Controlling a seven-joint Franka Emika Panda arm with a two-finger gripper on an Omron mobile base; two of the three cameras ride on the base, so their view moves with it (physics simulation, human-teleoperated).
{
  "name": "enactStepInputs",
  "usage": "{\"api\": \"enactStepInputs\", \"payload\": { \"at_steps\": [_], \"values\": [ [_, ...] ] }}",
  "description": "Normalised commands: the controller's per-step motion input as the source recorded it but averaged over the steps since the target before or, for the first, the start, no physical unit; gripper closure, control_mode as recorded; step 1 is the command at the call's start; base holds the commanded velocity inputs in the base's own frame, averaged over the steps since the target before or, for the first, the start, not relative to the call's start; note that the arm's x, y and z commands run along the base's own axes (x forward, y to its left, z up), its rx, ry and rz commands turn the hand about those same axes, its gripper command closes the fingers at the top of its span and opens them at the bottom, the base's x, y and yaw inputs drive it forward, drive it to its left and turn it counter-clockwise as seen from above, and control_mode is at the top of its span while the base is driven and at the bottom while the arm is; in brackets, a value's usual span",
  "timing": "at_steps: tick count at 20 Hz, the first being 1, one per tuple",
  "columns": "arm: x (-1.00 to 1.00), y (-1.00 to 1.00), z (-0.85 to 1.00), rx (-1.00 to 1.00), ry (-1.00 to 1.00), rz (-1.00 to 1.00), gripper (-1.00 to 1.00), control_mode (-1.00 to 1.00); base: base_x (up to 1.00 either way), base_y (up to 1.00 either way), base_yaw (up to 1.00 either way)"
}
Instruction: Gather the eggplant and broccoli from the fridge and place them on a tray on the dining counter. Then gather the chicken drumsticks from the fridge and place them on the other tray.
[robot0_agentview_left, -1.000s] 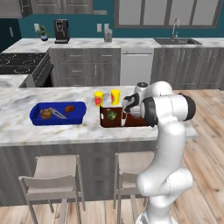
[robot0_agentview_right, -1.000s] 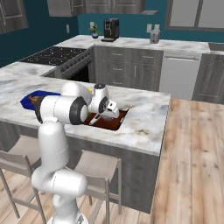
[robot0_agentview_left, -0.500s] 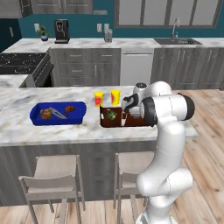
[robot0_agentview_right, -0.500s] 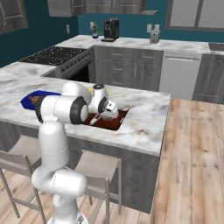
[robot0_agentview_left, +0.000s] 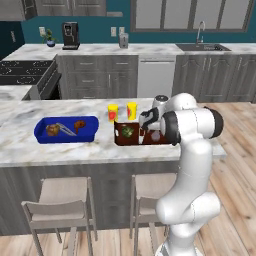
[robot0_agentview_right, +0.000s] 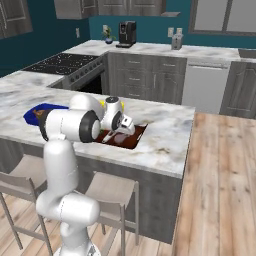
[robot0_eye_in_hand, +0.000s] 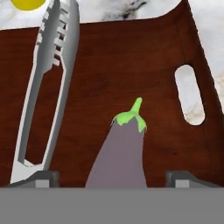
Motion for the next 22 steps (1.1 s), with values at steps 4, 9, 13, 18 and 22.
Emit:
{"api": "enactStepInputs", "payload": {
  "at_steps": [4,9,13,18,22],
  "values": [
    [-0.30,0.00,0.20,0.00,-0.10,0.00,-1.00,-1.00,0.00,0.00,0.00],
    [-0.48,0.00,0.43,0.00,-0.16,0.00,-1.00,-1.00,0.00,0.00,0.00],
    [-0.72,0.00,0.49,0.00,-0.16,0.00,-1.00,-1.00,0.00,0.00,0.00],
    [-0.94,0.03,0.55,0.01,-0.10,0.00,-1.00,-1.00,0.00,0.00,0.00],
    [-0.95,0.03,0.77,0.01,-0.07,0.00,-1.00,-1.00,0.00,0.00,0.00]
  ]
}}
